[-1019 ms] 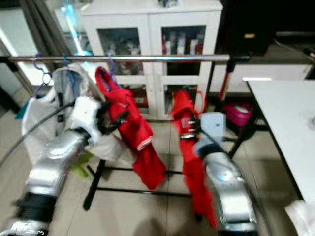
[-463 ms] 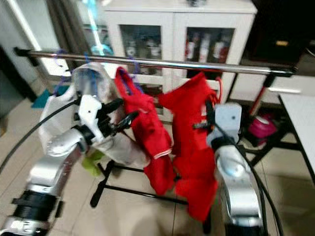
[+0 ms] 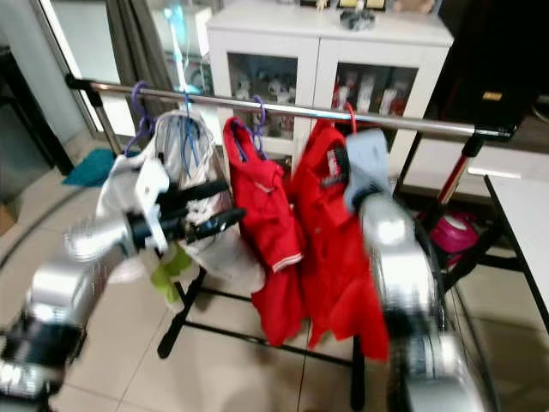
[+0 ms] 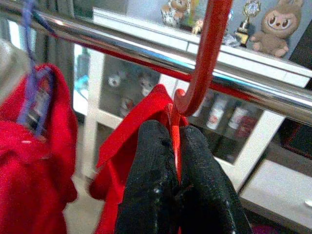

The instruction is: Hang hanger

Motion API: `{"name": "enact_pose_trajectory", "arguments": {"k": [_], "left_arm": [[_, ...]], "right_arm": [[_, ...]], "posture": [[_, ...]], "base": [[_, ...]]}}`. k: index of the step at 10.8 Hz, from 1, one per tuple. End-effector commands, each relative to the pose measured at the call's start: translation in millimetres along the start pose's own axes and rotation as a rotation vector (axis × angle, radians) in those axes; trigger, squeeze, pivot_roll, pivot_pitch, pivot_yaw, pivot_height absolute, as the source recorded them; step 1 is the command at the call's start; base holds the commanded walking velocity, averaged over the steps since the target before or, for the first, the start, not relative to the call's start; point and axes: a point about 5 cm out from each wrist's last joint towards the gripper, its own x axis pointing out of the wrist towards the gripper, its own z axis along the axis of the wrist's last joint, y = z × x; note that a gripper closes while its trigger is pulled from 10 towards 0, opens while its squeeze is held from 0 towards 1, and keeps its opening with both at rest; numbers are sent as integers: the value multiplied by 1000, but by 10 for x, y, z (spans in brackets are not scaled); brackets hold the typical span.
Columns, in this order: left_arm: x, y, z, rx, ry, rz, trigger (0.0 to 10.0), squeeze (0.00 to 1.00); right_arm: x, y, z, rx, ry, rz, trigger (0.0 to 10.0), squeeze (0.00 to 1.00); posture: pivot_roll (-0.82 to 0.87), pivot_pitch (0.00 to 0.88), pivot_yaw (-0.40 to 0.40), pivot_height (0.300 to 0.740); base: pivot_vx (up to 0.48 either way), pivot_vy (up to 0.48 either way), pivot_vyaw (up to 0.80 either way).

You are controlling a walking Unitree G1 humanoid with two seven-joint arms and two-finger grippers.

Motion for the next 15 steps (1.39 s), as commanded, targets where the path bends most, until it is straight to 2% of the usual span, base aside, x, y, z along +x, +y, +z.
{"name": "enact_pose_trajectory", "arguments": {"k": [1, 3, 4, 5, 6, 8, 10, 11, 13, 14, 15], "left_arm": [[6, 1, 39, 9, 5, -30, 10000, 0], [5, -26, 96, 13, 4, -78, 10000, 0], [1, -42, 102, 12, 9, -97, 10000, 0], [-16, -57, 116, 12, 12, -115, 10000, 0], [-34, -65, 133, 12, 6, -122, 10000, 0], [-46, -64, 141, 9, 4, -121, 10000, 0], [-34, -48, 148, 14, 3, -118, 10000, 0], [-11, -21, 158, 24, -2, -101, 10000, 0], [-22, 103, 126, 61, 25, 35, 10000, 0], [-69, 194, 115, 65, 3, 164, 10000, 0], [-91, 207, 112, 63, -12, 205, 10000, 0]], "right_arm": [[82, -38, 45, -7, -3, -12, 10000, 0], [324, -204, 135, 25, 46, -76, 10000, 0], [376, -252, 133, 35, 83, -93, 10000, 0], [412, -282, 33, 20, 176, -90, 10000, 0], [387, -267, -149, 27, 265, -72, 10000, 0], [330, -178, -389, 23, 364, -18, 10000, 0], [293, -187, -483, 56, 381, -23, 10000, 0], [316, -256, -380, 141, 272, -47, 10000, 1000], [320, -313, -230, 167, 127, -38, 10000, 1000], [253, -354, -111, 163, 13, -35, 10000, 1000], [193, -344, -56, 184, -42, -7, 10000, 1000]], "posture": [[-195, 0, 25, 740], [-186, 0, 27, 740], [-180, 0, 23, 740], [-174, 0, 14, 740], [-170, 0, 9, 740], [-172, 0, 11, 740], [-179, 0, 24, 740], [-181, 0, 32, 740], [-182, 0, 45, 740], [-185, 0, 51, 740], [-186, 0, 56, 740]], "base": [[0, 0, 0], [0, 0, 0], [0, 0, 0], [0, 0, 0], [0, 0, 0], [0, 0, 0], [0, 0, 0], [0, 0, 0], [0, 0, 0], [0, 0, 0], [0, 0, 0]]}}
